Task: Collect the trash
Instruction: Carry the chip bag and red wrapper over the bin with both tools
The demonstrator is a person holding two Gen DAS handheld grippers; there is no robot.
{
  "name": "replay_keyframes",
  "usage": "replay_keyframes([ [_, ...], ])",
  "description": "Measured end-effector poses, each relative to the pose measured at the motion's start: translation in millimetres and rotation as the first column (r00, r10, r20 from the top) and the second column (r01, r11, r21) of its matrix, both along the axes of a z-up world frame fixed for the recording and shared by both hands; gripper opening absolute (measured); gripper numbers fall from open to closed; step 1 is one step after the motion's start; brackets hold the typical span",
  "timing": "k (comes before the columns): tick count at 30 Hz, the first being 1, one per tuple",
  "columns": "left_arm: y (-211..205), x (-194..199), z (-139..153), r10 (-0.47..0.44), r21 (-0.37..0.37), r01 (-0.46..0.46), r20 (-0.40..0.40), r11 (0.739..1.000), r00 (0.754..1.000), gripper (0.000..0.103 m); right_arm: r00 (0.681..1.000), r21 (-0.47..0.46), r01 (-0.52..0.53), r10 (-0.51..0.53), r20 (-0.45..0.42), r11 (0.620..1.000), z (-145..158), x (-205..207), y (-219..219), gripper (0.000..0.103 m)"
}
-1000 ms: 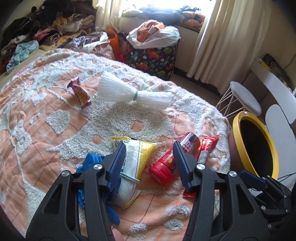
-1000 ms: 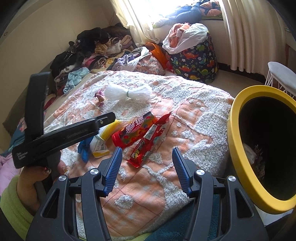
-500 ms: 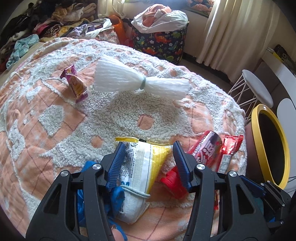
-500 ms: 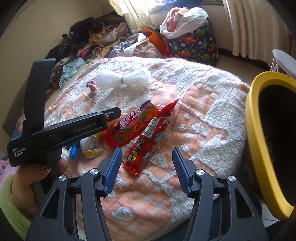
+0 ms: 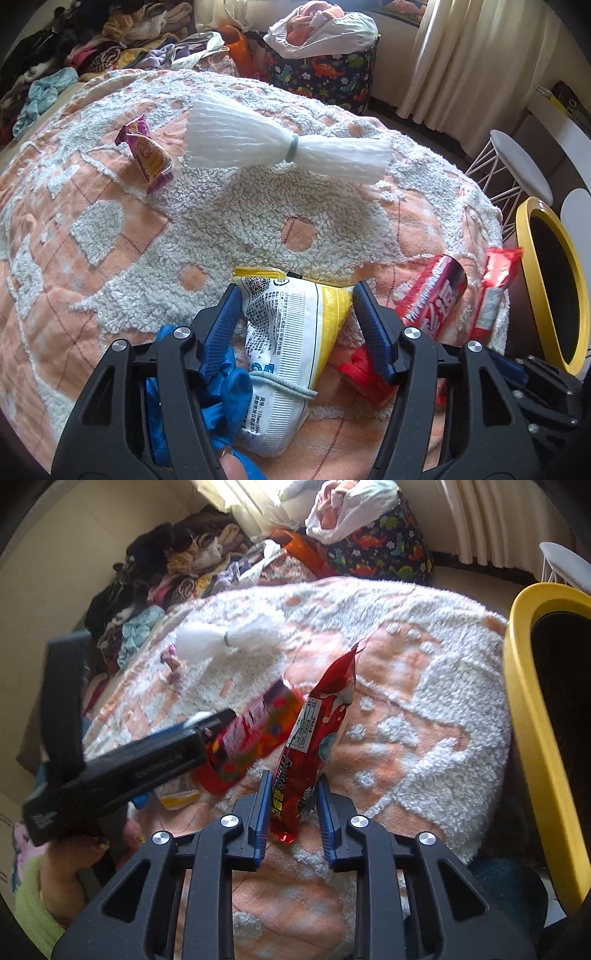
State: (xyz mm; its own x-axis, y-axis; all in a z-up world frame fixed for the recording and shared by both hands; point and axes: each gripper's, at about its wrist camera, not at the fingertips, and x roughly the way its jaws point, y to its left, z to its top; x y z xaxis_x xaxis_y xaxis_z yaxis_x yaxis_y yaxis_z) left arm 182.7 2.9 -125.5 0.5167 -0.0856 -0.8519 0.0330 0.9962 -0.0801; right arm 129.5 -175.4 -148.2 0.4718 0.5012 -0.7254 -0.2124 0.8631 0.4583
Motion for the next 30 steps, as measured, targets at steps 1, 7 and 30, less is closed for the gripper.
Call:
replay_keyframes([
  [1, -0.9, -0.5, -0.6, -0.002, 0.005, 0.001, 0.003, 1.0, 1.0, 0.054, 1.0, 0.002, 0.0, 0.0, 0.01, 1.0, 2.1, -0.9, -0.9, 0.022],
  [7, -3.6, -4.5, 1.0, -0.007, 0.024, 0.007, 0.026, 1.0, 1.0, 0.049, 0.998, -0.002, -0.012, 0.012, 0.06, 1.0, 15.9, -12.0, -7.1, 0.02],
  [30, 0.3, -32.1, 84.9, 0.019, -0.251, 0.036, 0.216, 0.967, 0.976, 0.046, 0.988, 0.034, 0.0, -0.005, 0.152, 0.999, 48.2, -31.9, -31.9, 0.019],
])
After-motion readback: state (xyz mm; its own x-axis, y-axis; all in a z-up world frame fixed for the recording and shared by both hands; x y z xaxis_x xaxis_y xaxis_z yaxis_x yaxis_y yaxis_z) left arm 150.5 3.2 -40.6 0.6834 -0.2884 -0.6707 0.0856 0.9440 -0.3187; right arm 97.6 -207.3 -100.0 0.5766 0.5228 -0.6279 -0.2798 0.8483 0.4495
